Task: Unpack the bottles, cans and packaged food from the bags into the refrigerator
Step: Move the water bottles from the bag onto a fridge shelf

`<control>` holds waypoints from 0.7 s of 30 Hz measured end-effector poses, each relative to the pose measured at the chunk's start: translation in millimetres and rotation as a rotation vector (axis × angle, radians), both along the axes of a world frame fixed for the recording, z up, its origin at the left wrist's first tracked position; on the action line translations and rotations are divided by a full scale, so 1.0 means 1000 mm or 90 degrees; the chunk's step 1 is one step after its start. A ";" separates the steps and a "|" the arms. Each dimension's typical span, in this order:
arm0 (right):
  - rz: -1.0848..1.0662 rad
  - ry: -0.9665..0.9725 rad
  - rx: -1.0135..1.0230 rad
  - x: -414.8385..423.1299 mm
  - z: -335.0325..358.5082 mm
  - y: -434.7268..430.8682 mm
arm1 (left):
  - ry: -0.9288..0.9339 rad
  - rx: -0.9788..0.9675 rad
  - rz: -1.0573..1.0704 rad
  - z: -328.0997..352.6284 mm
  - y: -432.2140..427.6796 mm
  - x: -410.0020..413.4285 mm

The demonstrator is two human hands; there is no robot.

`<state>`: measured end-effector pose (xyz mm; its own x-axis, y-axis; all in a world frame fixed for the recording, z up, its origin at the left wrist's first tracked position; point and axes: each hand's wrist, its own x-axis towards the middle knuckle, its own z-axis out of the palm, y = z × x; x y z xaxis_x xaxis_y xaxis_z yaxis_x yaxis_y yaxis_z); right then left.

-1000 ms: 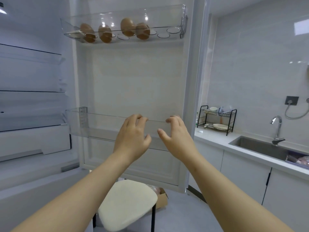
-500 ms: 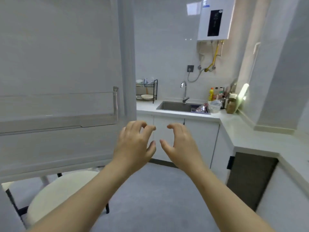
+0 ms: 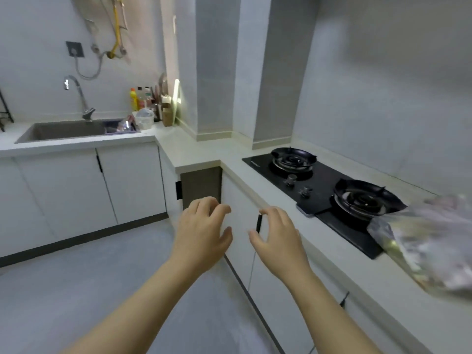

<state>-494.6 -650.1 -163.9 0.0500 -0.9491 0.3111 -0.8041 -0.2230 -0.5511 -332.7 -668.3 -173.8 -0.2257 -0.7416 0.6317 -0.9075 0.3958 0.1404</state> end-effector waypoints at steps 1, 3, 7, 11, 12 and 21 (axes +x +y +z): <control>-0.031 -0.006 0.003 -0.023 -0.003 0.003 | -0.002 0.006 -0.024 -0.003 -0.003 -0.023; -0.083 -0.015 0.008 -0.068 -0.009 0.008 | -0.009 0.017 -0.067 -0.008 -0.010 -0.069; -0.157 -0.017 0.017 -0.153 -0.021 0.013 | -0.012 0.029 -0.142 -0.018 -0.025 -0.159; -0.215 -0.008 0.018 -0.229 -0.030 0.014 | 0.011 0.050 -0.216 -0.029 -0.041 -0.243; -0.229 -0.007 0.019 -0.245 -0.032 0.014 | 0.017 0.052 -0.231 -0.030 -0.044 -0.262; -0.389 -0.012 0.006 -0.352 -0.043 0.001 | 0.048 0.079 -0.402 -0.036 -0.086 -0.398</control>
<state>-846.4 -648.6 -207.2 -0.5101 -0.8066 0.2987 -0.7754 0.2809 -0.5656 -730.3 -754.3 -209.5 -0.6014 -0.5487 0.5808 -0.4908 0.8273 0.2734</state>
